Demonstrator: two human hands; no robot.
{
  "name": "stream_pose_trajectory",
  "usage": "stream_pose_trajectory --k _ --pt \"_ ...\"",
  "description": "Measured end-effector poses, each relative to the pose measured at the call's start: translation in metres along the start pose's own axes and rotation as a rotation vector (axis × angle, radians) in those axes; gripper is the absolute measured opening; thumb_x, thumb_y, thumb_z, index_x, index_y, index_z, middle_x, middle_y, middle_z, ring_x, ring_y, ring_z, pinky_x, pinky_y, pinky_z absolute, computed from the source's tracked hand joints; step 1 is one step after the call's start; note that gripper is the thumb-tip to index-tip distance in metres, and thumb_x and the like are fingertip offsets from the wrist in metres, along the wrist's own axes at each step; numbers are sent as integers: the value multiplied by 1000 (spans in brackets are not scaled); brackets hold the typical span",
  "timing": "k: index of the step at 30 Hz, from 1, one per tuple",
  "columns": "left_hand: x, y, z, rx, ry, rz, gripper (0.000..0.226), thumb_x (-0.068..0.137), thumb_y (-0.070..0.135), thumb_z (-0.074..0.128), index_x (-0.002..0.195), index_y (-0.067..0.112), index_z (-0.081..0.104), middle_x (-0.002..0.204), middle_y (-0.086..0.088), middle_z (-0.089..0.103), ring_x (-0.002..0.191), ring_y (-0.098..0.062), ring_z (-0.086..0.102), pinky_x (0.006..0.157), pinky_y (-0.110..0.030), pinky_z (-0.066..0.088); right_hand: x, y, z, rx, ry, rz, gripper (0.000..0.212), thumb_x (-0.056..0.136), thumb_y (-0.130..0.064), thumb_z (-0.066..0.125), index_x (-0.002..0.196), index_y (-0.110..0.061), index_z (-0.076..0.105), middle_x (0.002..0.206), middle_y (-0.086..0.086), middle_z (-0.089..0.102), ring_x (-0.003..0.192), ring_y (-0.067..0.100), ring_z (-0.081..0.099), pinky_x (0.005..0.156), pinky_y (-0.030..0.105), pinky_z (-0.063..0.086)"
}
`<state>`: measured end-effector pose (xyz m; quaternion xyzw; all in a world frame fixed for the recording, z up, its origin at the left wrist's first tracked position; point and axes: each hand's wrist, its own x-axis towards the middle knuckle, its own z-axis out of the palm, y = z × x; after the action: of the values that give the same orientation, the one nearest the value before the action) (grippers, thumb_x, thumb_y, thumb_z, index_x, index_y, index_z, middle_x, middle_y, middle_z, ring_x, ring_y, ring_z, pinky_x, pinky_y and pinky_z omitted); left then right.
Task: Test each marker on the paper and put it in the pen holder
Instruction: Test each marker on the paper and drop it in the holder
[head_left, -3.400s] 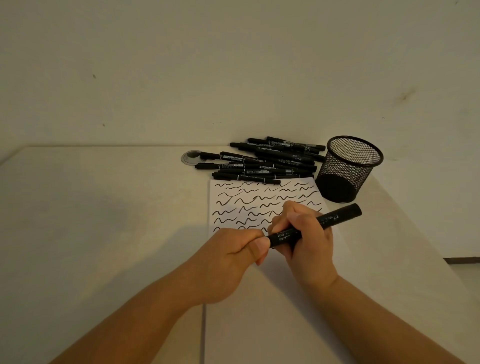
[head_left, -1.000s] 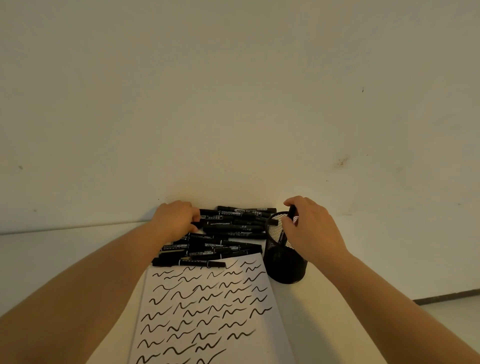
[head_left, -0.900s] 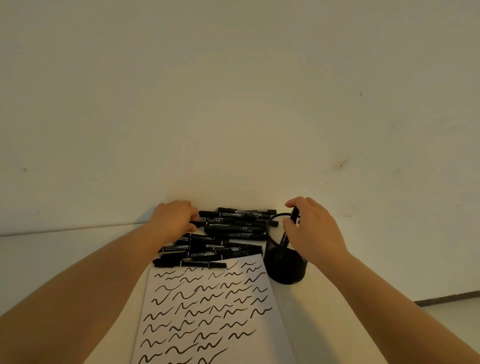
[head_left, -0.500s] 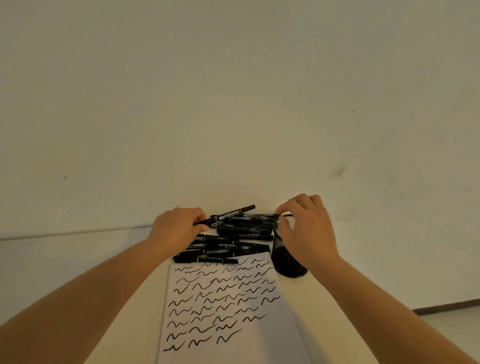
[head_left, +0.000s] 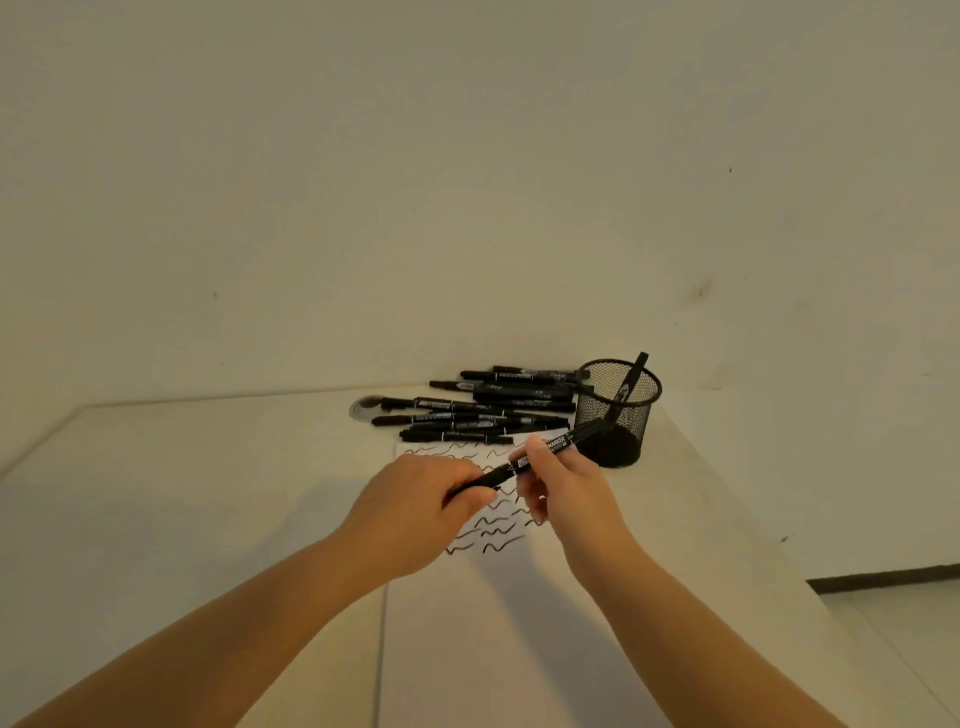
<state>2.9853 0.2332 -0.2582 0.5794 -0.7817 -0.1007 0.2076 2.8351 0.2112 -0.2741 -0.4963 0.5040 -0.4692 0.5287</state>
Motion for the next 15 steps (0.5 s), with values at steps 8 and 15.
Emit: stream_pose_trajectory --k 8,15 --pt "-42 -32 22 174 166 -120 25 90 49 40 95 34 59 76 15 60 68 -10 55 52 -21 31 4 12 -61 -6 458 -51 25 90 -34 50 72 -18 58 58 0 51 51 13 43 50 26 35" --pt "-16 -19 46 -95 56 -105 19 94 38 39 88 25 53 75 14 64 70 -10 57 60 -28 43 19 29 -52 -99 199 8 16 83 -25 65 70 -16 60 52 0 63 45 9 56 44 21 44"
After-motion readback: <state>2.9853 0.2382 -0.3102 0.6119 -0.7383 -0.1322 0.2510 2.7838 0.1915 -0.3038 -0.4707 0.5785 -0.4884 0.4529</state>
